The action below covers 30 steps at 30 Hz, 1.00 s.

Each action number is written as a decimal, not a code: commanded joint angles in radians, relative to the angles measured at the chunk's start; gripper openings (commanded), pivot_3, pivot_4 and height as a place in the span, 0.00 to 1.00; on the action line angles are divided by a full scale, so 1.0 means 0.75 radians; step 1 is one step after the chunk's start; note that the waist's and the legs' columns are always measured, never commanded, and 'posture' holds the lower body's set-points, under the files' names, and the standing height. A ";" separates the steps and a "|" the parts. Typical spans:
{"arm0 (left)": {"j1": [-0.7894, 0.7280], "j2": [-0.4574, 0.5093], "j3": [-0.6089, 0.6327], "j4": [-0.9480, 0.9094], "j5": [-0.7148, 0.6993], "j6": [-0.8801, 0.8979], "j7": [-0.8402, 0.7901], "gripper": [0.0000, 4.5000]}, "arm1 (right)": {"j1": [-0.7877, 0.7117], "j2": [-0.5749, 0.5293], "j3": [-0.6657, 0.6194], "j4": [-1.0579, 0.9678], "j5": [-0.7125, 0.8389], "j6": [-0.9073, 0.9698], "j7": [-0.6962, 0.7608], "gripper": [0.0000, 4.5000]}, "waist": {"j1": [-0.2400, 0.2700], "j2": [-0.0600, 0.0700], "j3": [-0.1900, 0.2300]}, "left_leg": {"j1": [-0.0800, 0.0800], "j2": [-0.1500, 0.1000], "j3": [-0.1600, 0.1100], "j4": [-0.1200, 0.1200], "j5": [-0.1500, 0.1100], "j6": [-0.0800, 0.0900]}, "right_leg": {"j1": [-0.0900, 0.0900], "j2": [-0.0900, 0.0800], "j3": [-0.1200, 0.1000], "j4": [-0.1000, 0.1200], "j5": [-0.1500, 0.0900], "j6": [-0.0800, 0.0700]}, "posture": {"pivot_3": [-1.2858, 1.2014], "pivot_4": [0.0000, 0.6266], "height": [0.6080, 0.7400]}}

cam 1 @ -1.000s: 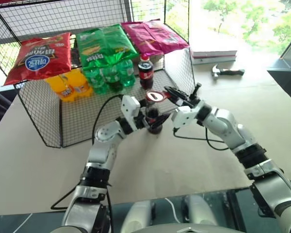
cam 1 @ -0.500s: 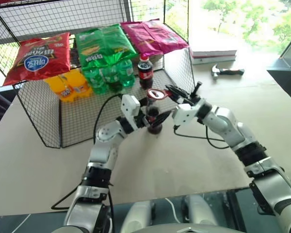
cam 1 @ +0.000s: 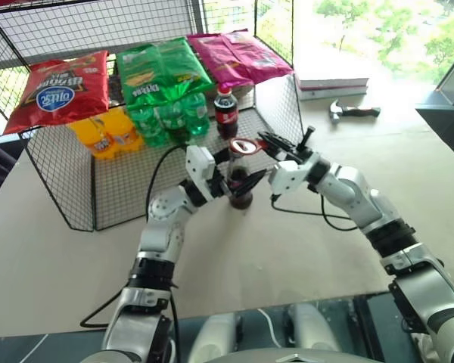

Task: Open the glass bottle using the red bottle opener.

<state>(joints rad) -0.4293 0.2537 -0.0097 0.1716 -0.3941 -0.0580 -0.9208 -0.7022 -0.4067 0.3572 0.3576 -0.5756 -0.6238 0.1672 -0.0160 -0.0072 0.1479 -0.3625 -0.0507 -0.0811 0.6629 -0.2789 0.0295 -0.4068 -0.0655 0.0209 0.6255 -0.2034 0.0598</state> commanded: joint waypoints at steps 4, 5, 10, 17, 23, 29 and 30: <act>-0.014 -0.010 0.027 0.031 -0.014 -0.071 -0.023 0.72 | 0.012 -0.011 0.045 0.042 -0.030 -0.001 0.041 0.00 | 0.000 0.000 0.000 | 0.000 0.000 0.000 0.000 0.000 0.000 | 0.000 0.000 0.000 0.000 0.000 0.000 | 0.52 0.24 1.00; -0.015 -0.011 0.028 0.037 -0.016 -0.076 -0.025 0.62 | 0.012 -0.010 0.044 0.043 -0.029 -0.001 0.041 0.00 | 0.000 0.000 0.000 | 0.000 0.000 0.000 0.000 0.000 0.000 | 0.000 0.000 0.000 0.000 0.000 0.000 | 0.52 0.24 1.00; -0.006 -0.008 0.023 0.058 -0.011 -0.096 -0.037 0.51 | 0.015 -0.010 0.045 0.040 -0.028 0.001 0.041 0.00 | 0.000 0.000 0.000 | 0.000 0.000 0.000 0.000 0.000 0.001 | 0.000 0.000 0.000 0.000 0.000 0.000 | 0.52 0.24 1.00; -0.018 -0.011 0.037 0.072 -0.023 -0.102 -0.031 0.51 | 0.023 -0.003 0.055 0.043 -0.029 -0.003 0.043 0.00 | 0.000 0.000 0.000 | 0.000 0.000 0.000 0.000 -0.002 0.004 | 0.000 0.000 0.000 0.000 0.000 0.000 | 0.52 0.24 1.00; -0.044 -0.006 0.044 0.112 -0.026 -0.114 -0.043 0.51 | 0.017 0.003 0.057 0.047 -0.027 -0.006 0.046 0.00 | 0.000 0.000 0.000 | 0.001 0.000 0.000 0.000 -0.002 0.004 | 0.000 0.000 0.000 0.000 0.000 0.000 | 0.52 0.24 1.00; -0.043 -0.009 0.028 0.069 -0.013 -0.088 -0.017 0.51 | 0.059 0.049 0.076 0.022 0.086 -0.017 0.132 0.00 | -0.001 0.000 0.000 | 0.000 0.001 0.000 0.000 -0.002 0.004 | 0.000 0.001 0.000 0.000 0.000 0.000 | 0.52 0.24 1.00; -0.045 -0.009 0.026 0.058 -0.011 -0.080 -0.011 0.51 | 0.074 0.060 0.076 0.007 0.115 -0.008 0.151 0.00 | -0.001 0.000 0.000 | 0.000 0.001 0.000 0.000 -0.002 0.004 | 0.000 0.001 0.000 0.000 0.000 0.000 | 0.52 0.24 1.00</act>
<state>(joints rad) -0.4467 0.2448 -0.0031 0.2498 -0.4049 -0.1202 -0.9580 -0.6813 -0.3734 0.3563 0.3762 -0.4984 -0.6214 0.2039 -0.0166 -0.0072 0.1479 -0.3622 -0.0502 -0.0813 0.6625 -0.2806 0.0324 -0.4067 -0.0651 0.0209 0.6255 -0.2034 0.0597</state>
